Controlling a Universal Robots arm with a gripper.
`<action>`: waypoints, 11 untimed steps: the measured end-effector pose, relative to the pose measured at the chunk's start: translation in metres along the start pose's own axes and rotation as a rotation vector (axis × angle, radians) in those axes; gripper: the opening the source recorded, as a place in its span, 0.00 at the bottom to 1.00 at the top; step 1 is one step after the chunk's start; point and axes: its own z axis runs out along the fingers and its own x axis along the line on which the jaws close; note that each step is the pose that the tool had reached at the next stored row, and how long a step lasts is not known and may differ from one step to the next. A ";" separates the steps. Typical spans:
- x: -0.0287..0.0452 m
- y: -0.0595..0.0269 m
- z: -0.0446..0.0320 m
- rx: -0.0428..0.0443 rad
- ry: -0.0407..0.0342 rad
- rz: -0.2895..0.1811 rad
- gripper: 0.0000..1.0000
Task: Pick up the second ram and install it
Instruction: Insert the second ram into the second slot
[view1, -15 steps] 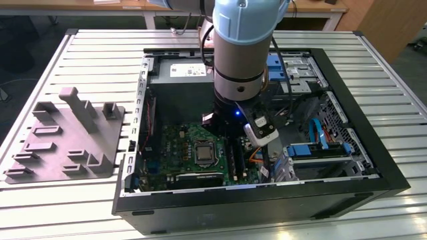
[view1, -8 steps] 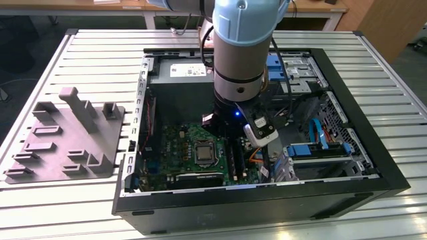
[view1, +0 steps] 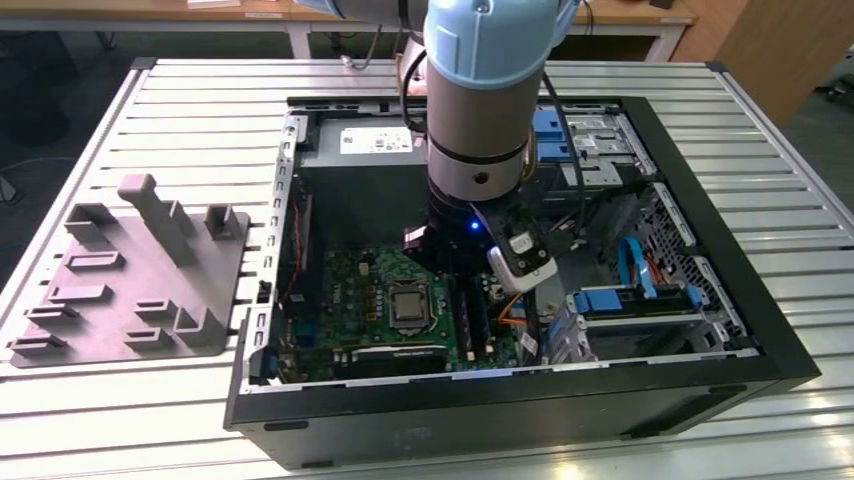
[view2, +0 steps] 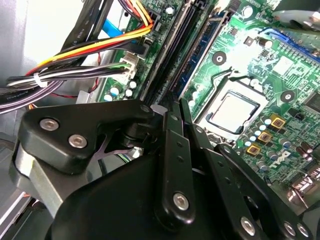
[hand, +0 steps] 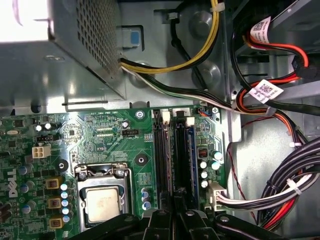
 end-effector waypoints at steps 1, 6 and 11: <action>0.0000 0.0000 0.0003 0.0009 0.0002 0.000 0.13; 0.0007 0.0001 0.0021 0.0014 0.0001 0.000 0.13; 0.0014 0.0005 0.0030 0.0010 -0.0001 0.000 0.13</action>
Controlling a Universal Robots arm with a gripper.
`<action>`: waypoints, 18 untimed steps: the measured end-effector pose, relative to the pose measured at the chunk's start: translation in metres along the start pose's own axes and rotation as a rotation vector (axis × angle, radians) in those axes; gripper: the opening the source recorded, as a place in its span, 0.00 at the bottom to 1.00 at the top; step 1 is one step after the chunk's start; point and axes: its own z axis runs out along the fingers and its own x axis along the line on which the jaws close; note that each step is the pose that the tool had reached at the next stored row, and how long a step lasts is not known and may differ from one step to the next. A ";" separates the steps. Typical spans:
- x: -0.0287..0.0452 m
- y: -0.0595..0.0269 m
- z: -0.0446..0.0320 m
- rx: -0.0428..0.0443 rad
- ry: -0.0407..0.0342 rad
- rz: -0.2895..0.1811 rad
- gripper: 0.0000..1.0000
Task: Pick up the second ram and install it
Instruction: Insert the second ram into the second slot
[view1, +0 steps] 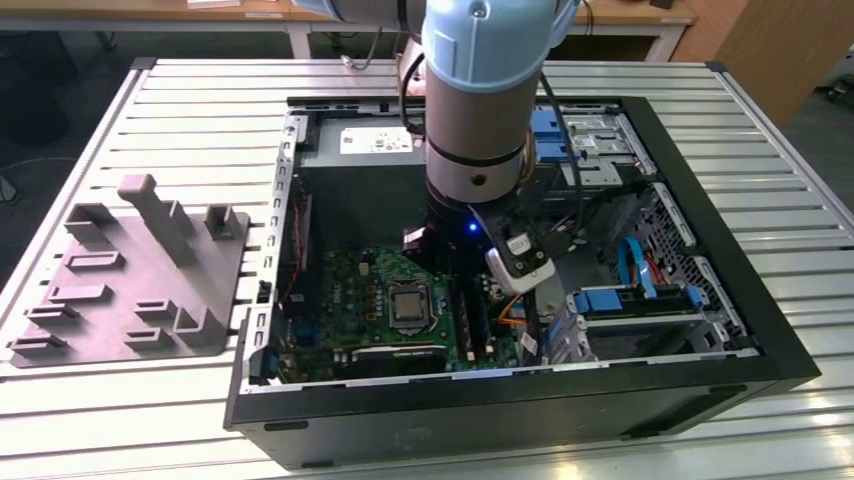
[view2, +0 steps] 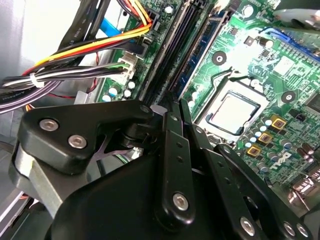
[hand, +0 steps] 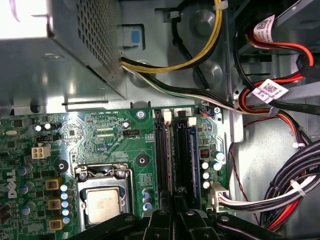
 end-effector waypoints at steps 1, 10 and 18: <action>0.0001 0.0001 0.0004 0.0001 0.0000 0.000 0.13; 0.0005 0.0003 0.0031 -0.0001 0.0000 0.000 0.13; 0.0007 0.0002 0.0058 0.0009 0.0003 0.000 0.13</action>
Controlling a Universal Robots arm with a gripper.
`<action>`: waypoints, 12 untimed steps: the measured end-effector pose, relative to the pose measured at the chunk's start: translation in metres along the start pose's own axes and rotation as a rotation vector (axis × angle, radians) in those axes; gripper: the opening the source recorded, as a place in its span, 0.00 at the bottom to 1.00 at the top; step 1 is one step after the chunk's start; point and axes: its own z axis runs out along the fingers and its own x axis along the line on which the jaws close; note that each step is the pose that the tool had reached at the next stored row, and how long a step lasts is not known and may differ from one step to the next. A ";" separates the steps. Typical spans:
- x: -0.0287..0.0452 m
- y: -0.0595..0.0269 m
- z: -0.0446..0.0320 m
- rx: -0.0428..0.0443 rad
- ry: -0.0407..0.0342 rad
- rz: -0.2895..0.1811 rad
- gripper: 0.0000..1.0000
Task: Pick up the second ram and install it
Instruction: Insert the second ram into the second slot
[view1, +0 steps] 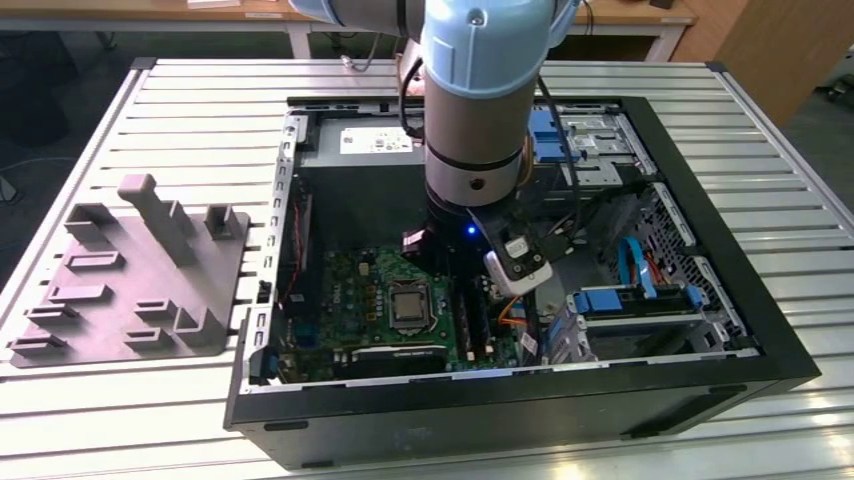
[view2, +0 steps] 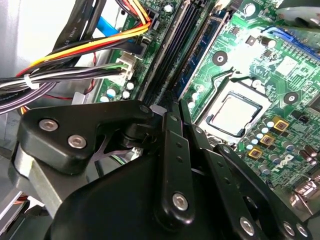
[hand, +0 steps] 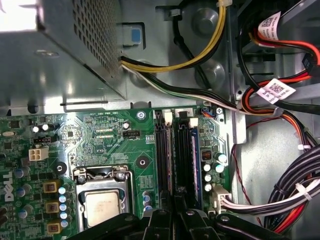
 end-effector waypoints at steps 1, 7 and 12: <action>0.0000 0.0000 0.0000 0.0000 0.0000 0.000 0.13; 0.0000 0.0001 0.0011 -0.0020 -0.0006 0.000 0.15; 0.0000 0.0000 0.0000 -0.0001 -0.0001 0.000 0.27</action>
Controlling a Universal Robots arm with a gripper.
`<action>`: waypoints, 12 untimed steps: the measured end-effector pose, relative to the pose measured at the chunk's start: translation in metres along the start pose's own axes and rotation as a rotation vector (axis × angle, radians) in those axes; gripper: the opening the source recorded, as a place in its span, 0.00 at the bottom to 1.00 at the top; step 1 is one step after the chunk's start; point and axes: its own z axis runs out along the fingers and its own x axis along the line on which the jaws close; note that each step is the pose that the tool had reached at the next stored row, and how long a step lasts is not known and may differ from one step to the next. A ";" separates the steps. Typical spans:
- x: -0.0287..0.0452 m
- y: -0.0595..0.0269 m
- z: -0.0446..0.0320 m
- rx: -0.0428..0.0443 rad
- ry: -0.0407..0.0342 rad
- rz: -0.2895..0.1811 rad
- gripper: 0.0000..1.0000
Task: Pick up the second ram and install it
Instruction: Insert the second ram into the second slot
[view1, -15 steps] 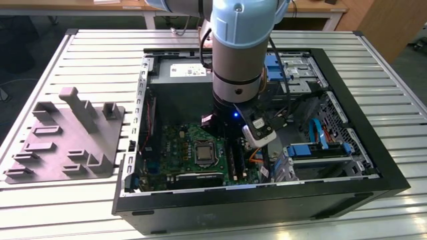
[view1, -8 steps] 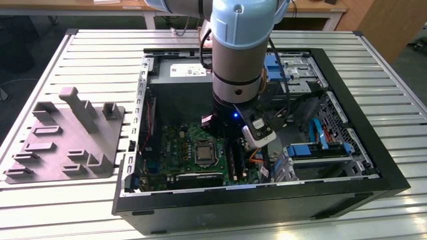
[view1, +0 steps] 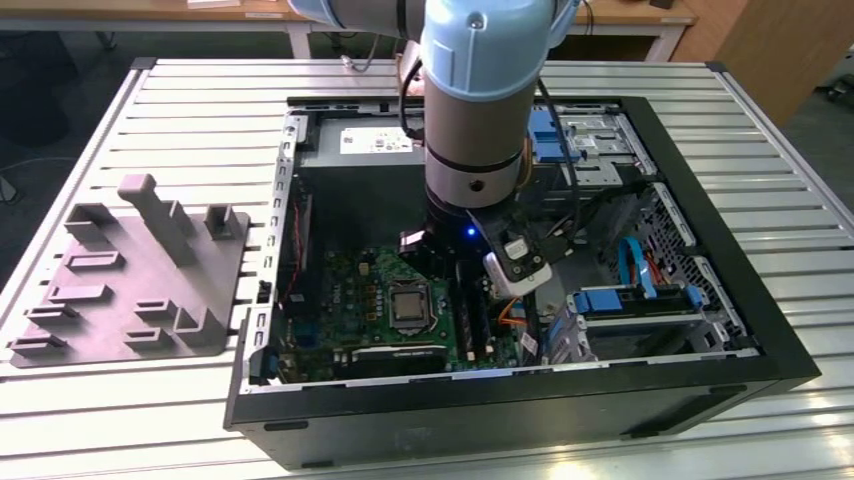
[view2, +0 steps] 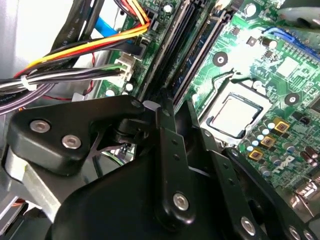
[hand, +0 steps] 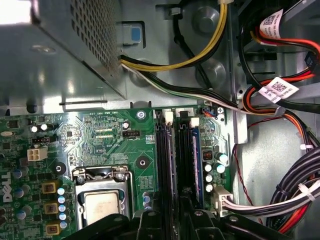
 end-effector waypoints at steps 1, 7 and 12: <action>-0.0001 0.0000 -0.0017 -0.0001 -0.0001 0.000 0.27; -0.0013 0.0001 -0.0202 -0.0004 -0.0002 0.000 0.27; -0.0023 0.0001 -0.0334 -0.0004 -0.0001 0.000 0.27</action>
